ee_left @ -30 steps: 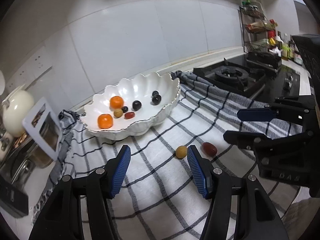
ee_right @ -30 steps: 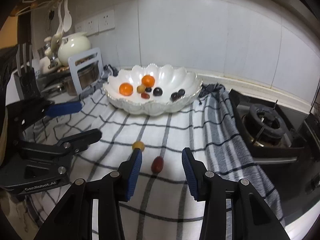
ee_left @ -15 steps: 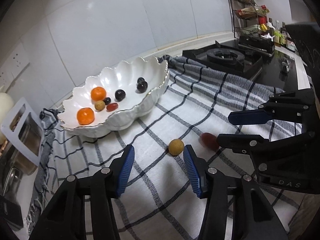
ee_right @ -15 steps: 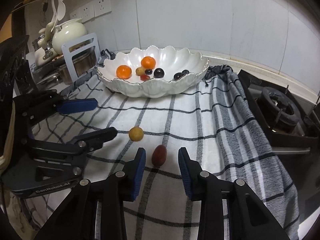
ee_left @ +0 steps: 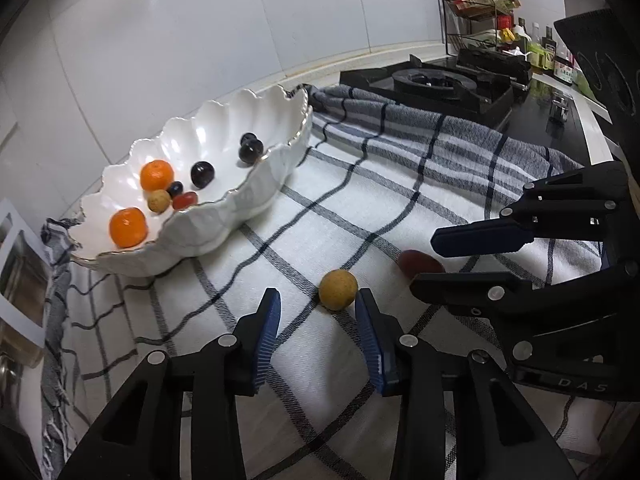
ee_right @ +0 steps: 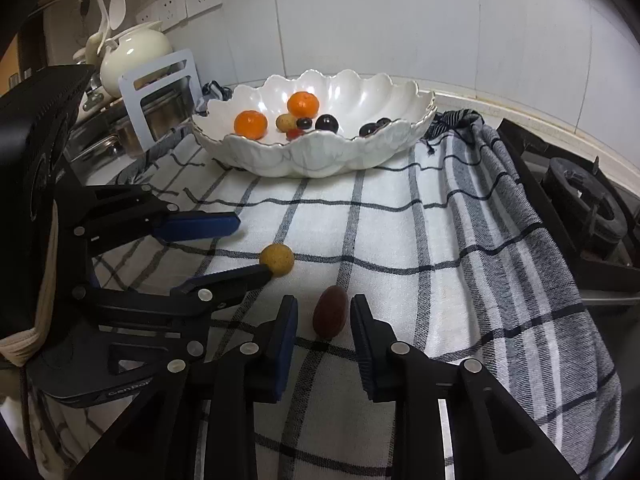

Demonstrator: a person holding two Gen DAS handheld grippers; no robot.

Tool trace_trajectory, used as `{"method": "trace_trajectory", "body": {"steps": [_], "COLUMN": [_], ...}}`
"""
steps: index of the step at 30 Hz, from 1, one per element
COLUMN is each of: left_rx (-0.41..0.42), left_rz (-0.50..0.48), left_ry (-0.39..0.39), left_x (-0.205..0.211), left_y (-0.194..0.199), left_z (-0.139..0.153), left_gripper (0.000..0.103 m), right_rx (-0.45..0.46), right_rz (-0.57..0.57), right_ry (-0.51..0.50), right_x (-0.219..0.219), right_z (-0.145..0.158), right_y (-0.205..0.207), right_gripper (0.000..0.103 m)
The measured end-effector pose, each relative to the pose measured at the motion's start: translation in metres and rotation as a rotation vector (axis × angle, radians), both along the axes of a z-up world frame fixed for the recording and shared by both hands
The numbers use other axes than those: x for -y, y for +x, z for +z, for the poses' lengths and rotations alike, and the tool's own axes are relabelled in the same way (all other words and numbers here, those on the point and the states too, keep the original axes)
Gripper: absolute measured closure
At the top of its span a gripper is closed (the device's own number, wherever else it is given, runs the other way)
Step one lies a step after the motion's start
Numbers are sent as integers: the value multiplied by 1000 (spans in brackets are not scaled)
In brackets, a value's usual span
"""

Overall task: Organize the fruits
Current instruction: 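Lower the left gripper onto a small longan while the right gripper approaches a red date, then grasp the small longan with the left gripper while the right gripper grasps the red date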

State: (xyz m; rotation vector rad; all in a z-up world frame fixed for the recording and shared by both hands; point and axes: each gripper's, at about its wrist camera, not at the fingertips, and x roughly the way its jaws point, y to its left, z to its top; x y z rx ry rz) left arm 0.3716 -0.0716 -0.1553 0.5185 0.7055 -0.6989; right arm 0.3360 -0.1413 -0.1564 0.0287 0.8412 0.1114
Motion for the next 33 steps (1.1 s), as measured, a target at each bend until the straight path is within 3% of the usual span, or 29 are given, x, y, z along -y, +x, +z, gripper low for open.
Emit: {"method": "trace_trajectory", "body": {"steps": [7, 18, 33], "left_rx": [-10, -44, -36], "left_rz": [-20, -14, 159], "left_ry": [8, 7, -76], "left_x": [6, 13, -2], "left_y": [2, 6, -10], "left_z": [-4, -9, 19], "left_gripper": [65, 80, 80], "right_rx": [-12, -25, 35], "right_rz": [-3, 2, -1], "right_ry": [10, 38, 58], "right_x": [3, 8, 13], "right_z": [-5, -9, 11], "right_y": [4, 6, -6], "right_gripper": [77, 85, 86]}}
